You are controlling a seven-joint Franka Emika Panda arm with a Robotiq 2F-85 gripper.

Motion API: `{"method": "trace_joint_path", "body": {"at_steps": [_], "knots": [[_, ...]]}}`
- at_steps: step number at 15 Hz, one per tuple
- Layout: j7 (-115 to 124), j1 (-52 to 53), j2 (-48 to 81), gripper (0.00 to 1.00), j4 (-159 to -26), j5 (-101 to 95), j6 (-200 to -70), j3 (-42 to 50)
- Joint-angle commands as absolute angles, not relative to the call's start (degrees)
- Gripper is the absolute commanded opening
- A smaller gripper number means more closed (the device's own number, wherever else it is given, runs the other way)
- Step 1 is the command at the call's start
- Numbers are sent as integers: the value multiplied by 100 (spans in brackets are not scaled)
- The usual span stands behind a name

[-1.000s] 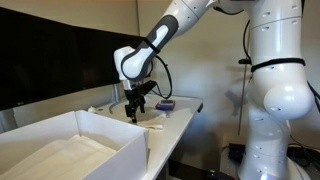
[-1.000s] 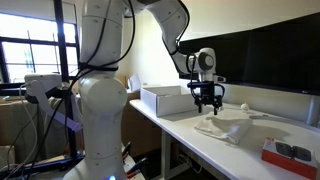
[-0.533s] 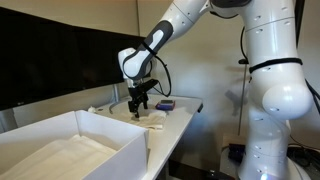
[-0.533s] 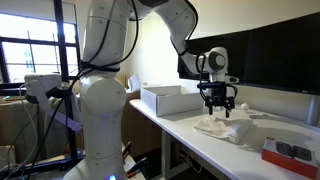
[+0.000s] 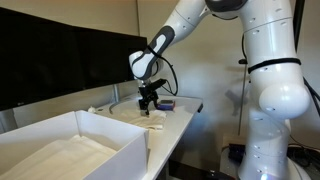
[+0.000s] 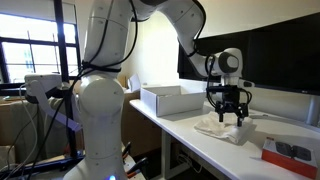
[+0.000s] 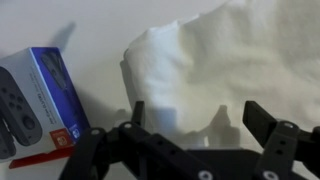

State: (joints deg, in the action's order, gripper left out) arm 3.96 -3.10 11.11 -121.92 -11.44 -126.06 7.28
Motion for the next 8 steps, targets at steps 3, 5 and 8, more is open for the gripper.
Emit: {"method": "trace_joint_path", "body": {"at_steps": [3, 5, 8], "knots": [[365, -395, 1410, 100, -12169, -1160, -12412, 722], [390, -387, 1523, 100, -12150, -1195, -12369, 736], [411, -389, 1565, 100, -12100, -1198, -12354, 757]]}}
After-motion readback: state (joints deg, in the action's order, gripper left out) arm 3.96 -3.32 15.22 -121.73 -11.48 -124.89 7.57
